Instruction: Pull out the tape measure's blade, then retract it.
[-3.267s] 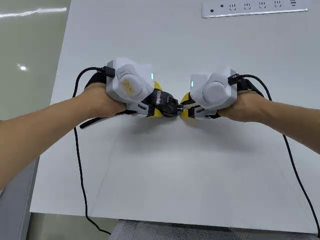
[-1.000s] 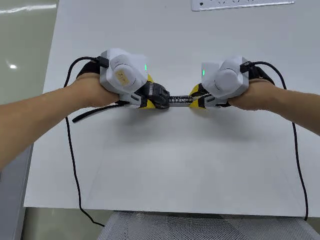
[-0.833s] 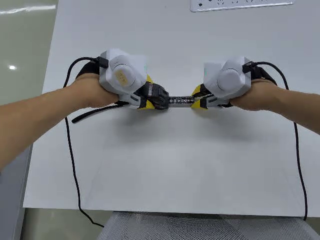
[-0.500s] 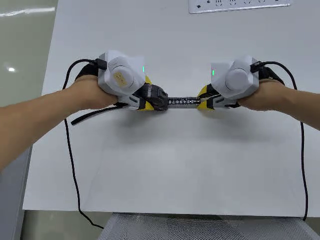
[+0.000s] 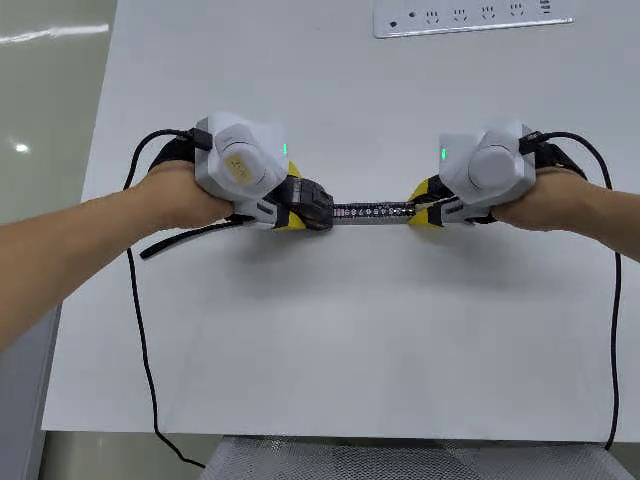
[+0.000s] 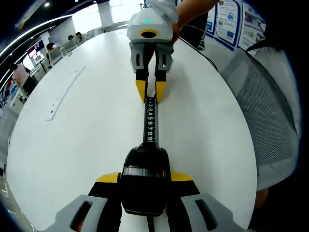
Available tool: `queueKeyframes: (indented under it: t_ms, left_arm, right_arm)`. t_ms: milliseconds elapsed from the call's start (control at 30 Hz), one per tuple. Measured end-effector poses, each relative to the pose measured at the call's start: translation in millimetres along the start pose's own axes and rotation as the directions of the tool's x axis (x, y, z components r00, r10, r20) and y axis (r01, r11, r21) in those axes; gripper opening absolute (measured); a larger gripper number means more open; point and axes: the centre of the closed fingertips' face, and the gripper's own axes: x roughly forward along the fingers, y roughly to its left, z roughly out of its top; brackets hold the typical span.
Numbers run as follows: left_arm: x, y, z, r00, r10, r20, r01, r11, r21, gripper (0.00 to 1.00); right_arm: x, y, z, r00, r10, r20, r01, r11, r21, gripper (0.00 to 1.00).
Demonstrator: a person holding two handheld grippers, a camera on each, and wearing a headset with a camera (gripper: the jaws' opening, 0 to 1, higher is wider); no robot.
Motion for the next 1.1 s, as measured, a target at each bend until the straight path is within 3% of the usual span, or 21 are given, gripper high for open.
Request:
queueKeyframes:
  t_ms: [733,1067,1100]
  left_arm:
    - [0.8,0.1,-0.7,1.0000,-0.005,-0.003,0.005,1.000,-0.002,0.32]
    - [1.4,0.0,-1.0,1.0000,-0.007,-0.006,0.007,1.000,-0.004,0.32]
    - [2.6,0.9,0.3,0.9999,-0.011,-0.005,0.011,1.000,-0.004,0.32]
  right_arm:
    - [-34.5,-2.6,-32.4,0.9996,-0.019,-0.020,0.019,0.999,0.025,0.10]
    - [-41.7,-2.8,-39.9,0.9995,-0.021,-0.023,0.021,0.999,0.034,0.10]
    - [-49.1,-2.2,-49.1,0.9993,-0.021,-0.031,0.022,0.999,0.036,0.10]
